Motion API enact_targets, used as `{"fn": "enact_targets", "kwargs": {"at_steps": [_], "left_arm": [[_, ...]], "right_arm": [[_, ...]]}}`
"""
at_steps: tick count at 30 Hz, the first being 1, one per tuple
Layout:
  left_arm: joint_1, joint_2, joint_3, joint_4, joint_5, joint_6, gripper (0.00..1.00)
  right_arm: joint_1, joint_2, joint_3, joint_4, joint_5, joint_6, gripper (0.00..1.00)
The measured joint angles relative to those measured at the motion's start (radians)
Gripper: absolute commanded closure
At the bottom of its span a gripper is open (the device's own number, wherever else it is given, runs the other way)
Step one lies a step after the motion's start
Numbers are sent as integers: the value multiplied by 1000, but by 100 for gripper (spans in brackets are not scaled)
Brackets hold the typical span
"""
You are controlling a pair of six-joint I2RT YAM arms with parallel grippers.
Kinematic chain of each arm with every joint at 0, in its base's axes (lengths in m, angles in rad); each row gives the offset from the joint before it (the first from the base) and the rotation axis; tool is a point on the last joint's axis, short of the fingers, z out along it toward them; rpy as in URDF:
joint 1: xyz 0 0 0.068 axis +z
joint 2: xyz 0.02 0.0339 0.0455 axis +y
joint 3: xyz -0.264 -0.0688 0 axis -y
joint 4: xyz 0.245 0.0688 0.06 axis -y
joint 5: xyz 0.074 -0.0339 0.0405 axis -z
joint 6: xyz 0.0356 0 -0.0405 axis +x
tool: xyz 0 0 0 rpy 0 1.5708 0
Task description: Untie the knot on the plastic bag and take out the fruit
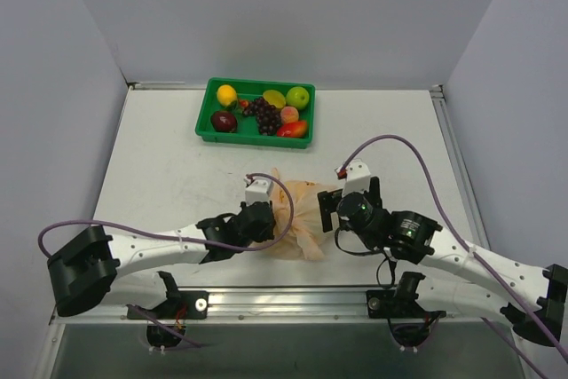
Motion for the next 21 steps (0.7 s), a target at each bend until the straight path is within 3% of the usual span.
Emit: {"fn": "enact_targets", "kwargs": {"at_steps": [5, 11, 15, 20, 21], "left_arm": [[-34, -142, -131, 92, -30, 1, 94], [-43, -177, -189, 154, -40, 3, 100], [-47, -191, -210, 178, -50, 4, 100], [-47, -226, -230, 186, -67, 3, 100], [-47, -236, -237, 187, -73, 0, 100]], "right_arm": [[-43, 103, 9, 96, -121, -46, 14], [-50, 257, 60, 171, -262, -100, 16], [-49, 358, 105, 220, -302, -133, 25], [-49, 462, 107, 267, -321, -152, 28], [-49, 483, 105, 279, -328, -151, 34]]}}
